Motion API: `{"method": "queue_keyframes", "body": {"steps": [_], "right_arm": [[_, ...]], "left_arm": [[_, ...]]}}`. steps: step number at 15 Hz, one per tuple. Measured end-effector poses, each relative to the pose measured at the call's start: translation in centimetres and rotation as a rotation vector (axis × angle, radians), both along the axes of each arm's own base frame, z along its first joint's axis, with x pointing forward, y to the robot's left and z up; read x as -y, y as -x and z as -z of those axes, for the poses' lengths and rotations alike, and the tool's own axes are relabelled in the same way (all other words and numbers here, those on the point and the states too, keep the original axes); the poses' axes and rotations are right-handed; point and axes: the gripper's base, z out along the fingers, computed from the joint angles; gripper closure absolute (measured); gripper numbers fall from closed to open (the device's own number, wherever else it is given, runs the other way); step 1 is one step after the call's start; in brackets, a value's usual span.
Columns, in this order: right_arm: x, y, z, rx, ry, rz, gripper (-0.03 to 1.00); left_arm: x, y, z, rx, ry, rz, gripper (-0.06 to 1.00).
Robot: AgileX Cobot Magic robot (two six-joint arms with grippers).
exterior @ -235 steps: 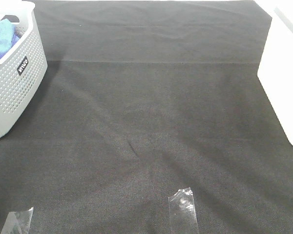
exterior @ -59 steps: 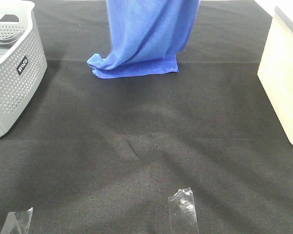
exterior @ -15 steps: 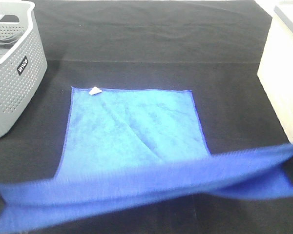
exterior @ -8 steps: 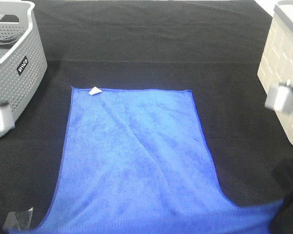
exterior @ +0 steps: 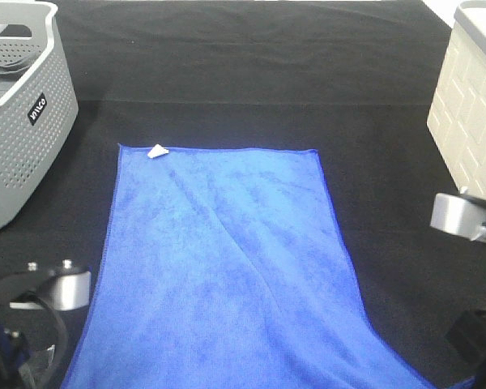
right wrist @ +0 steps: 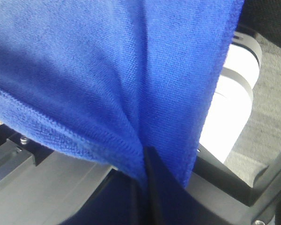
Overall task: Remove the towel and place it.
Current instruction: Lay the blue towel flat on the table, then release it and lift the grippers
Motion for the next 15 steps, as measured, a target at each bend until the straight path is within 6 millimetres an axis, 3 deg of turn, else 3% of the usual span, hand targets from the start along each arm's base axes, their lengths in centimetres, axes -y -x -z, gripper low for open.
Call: {"method": "queue_keyframes", "body": {"steps": [3, 8, 15], "right_arm": [[-0.2, -0.7, 1.3, -0.062, 0.024, -0.042, 0.94], [-0.5, -1.9, 3.7, -0.152, 0.054, -0.065, 0.94], [-1.4, -2.8, 5.3, -0.172, -0.011, -0.075, 0.94]], "left_arm": [[0.4, -0.6, 0.7, -0.023, -0.017, 0.008, 0.94], [1.4, -2.4, 0.1, 0.058, 0.002, 0.037, 0.94], [4.4, -6.8, 3.9, -0.024, -0.033, 0.098, 0.94]]}}
